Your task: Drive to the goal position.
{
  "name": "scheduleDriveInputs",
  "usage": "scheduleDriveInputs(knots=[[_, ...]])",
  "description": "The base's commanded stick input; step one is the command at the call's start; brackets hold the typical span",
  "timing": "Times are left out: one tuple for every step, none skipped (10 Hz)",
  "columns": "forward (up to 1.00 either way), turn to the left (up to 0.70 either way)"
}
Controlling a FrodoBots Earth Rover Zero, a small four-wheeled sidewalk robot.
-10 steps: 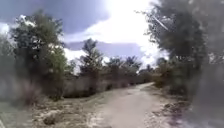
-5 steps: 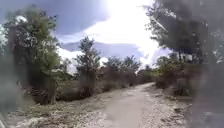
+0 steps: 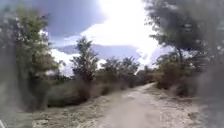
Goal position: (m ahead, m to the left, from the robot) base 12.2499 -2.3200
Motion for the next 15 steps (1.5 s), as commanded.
scheduleDriveInputs(knots=[[0.70, -0.22], [0.70, -0.35], [0.70, 0.00], [0.70, 0.00], [0.70, 0.00], [0.70, 0.00], [0.70, 0.00], [0.70, 0.00], [0.70, 0.00], [0.70, 0.00], [0.70, 0.00], [0.70, 0.00], [0.70, 0.00], [0.70, 0.00], [0.70, 0.00]])
